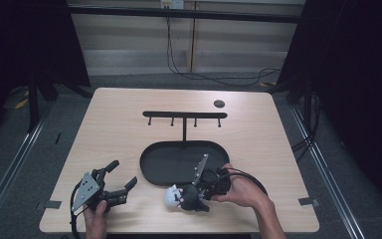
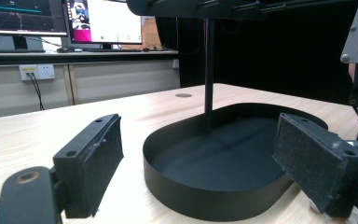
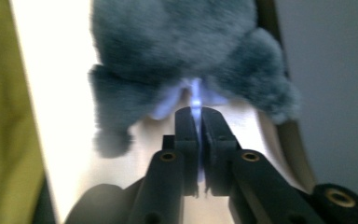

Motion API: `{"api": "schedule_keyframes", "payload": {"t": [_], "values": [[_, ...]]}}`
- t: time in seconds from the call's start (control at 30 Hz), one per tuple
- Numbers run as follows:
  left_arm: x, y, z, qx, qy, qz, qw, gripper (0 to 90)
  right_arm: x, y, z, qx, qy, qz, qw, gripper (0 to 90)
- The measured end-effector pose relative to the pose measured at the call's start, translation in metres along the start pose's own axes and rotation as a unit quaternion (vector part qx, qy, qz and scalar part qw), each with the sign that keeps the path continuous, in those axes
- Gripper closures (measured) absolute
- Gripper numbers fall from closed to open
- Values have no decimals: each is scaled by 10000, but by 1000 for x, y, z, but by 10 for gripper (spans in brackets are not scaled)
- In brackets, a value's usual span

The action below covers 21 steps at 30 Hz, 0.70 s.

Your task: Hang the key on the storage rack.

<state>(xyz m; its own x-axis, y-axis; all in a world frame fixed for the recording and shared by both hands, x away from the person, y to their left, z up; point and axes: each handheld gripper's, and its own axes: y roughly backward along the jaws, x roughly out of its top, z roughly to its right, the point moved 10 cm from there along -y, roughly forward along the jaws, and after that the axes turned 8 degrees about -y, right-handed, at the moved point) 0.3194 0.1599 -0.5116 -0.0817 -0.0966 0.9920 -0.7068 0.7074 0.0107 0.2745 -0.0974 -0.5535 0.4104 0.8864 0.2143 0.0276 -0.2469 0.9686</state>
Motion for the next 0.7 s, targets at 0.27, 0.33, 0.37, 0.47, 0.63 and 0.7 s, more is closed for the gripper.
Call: {"api": "schedule_keyframes", "payload": {"t": [0.27, 0.33, 0.37, 0.47, 0.63, 0.7], "values": [[0, 0, -1, -17, -59, -27, 10000, 153, 3, -6, -3, 135, 30, -400, 9991, 848], [-1, 1, -1, -4, -62, -34, 10000, 152, 4, -8, -3, 79, 13, -504, 9987, 835], [0, 1, -1, -2, -62, -26, 10000, 152, 4, -8, -3, 79, 13, -504, 9987, 835], [0, 0, 0, -13, -45, -17, 10000, 152, 6, -12, -2, 80, 46, -600, 9982, 862], [-1, 1, -1, 8, -51, -39, 10000, 153, 7, -12, -2, 132, -79, -672, 9976, 869], [-1, 1, -1, 0, -42, -31, 10000, 153, 7, -11, -3, 200, -150, -656, 9975, 870]]}}
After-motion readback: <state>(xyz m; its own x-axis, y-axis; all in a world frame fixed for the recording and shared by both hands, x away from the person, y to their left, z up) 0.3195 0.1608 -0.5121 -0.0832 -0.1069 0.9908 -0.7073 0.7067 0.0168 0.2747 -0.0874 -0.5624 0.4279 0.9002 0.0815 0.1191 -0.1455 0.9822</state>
